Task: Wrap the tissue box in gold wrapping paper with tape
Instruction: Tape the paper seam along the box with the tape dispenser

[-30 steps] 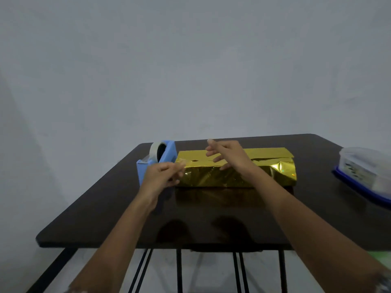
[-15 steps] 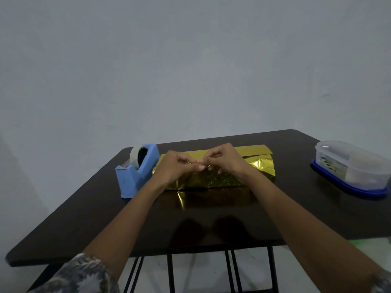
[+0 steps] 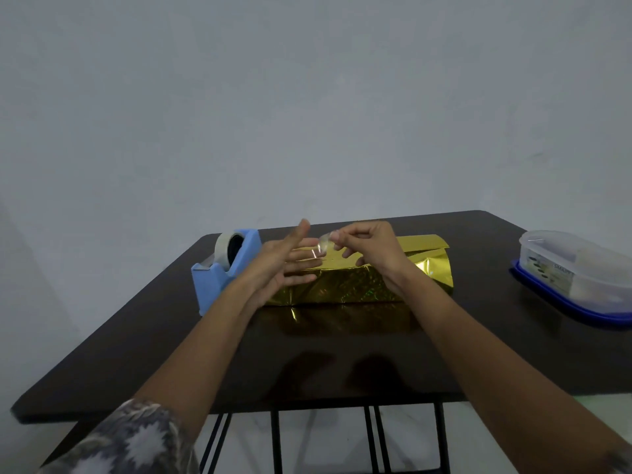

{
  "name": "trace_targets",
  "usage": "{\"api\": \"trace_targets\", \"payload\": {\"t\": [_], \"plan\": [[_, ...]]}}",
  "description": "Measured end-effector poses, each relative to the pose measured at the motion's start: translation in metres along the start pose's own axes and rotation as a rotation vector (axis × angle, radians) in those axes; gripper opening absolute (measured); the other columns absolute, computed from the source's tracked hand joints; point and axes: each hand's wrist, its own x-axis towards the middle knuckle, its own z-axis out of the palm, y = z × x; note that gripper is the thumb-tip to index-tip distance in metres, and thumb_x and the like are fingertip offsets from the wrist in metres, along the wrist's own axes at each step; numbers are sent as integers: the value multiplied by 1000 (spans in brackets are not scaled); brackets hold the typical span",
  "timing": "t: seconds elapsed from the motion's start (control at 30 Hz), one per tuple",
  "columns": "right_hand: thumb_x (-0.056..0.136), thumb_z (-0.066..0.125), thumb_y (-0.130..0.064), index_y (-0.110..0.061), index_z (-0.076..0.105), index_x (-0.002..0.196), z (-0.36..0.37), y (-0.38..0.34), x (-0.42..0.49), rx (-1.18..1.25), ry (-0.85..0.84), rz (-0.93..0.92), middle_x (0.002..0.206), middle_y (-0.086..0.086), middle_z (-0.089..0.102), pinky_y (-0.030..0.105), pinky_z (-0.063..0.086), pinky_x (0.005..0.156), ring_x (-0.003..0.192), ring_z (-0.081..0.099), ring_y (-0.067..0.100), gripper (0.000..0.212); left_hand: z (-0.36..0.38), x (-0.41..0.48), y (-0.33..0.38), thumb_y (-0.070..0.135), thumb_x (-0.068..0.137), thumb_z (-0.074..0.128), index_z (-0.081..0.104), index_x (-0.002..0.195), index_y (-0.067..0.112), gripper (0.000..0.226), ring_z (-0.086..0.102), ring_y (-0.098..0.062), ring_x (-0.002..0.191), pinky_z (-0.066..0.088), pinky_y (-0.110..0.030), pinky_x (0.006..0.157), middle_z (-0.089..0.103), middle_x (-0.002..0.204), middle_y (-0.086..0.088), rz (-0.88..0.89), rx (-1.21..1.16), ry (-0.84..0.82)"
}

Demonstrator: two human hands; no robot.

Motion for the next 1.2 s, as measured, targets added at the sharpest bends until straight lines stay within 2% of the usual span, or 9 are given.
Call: {"api": "trace_targets", "payload": {"t": [0.2, 0.33, 0.4, 0.47, 0.53, 0.6, 0.7, 1.03, 1.2], "plan": [[85, 67, -23, -13, 71, 83, 5, 3, 0, -20, 5, 12, 73, -4, 68, 19, 42, 54, 63, 57, 8, 11, 4, 10, -2, 19, 80, 70, 70, 83, 10, 9, 64, -10, 73, 55, -22, 67, 68, 71, 1, 21, -111, 49], [82, 67, -41, -23, 74, 79, 14, 10, 7, -302, 161, -20, 75, -9, 71, 29, 52, 68, 68, 62, 8, 20, 0, 17, 1, 14, 78, 73, 71, 81, 7, 8, 63, -10, 66, 56, -21, 67, 68, 68, -2, 24, -30, 106], [85, 56, -54, -20, 73, 93, 18, 8, 8, -441, 336, -69, 84, -7, 73, 26, 50, 71, 75, 65, 7, 38, -2, 23, 6, 14, 77, 73, 69, 82, 5, 11, 62, -10, 63, 55, -19, 63, 66, 67, -2, 9, -56, 138], [89, 46, -58, -18, 65, 116, 11, 7, 11, -562, 436, -101, 103, -2, 72, 31, 49, 83, 96, 66, 14, 52, -10, 31, 13, 14, 78, 73, 67, 83, 4, 13, 62, -10, 62, 55, -19, 59, 66, 69, -3, -23, -84, 192], [92, 40, -56, -17, 50, 133, 0, 14, 14, -698, 300, -70, 124, 2, 63, 36, 40, 99, 116, 58, 19, 58, -20, 39, 19, 17, 78, 74, 66, 84, 5, 15, 63, -12, 66, 56, -19, 59, 66, 73, -4, -93, -49, 208], [92, 36, -58, -19, 37, 143, -8, 27, 14, -912, 34, -54, 144, 2, 45, 41, 20, 113, 134, 40, 19, 64, -24, 47, 23, 21, 76, 76, 66, 88, 6, 22, 64, -13, 71, 57, -20, 59, 68, 74, -4, -199, 19, 174], [89, 36, -63, -23, 21, 149, -7, 43, 13, -1156, -204, -70, 155, -1, 24, 44, 1, 117, 145, 15, 14, 73, -19, 57, 25, 21, 72, 79, 63, 95, 6, 33, 64, -13, 73, 57, -20, 59, 68, 78, -4, -313, 156, 131], [90, 36, -63, -22, 29, 145, -4, 54, 10, -1294, -209, -114, 153, -3, 30, 44, 6, 117, 144, 20, 14, 69, 0, 84, 27, 21, 75, 78, 58, 80, 7, 25, 55, -7, 61, 52, -17, 42, 60, 77, -3, -452, 503, 138], [90, 36, -63, -23, 32, 144, -4, 56, 12, -1284, -208, -121, 152, -4, 32, 44, 7, 117, 143, 22, 14, 68, 1, 91, 28, 25, 73, 78, 58, 84, 7, 30, 57, -8, 64, 53, -19, 49, 60, 80, -4, -471, 550, 131]]}}
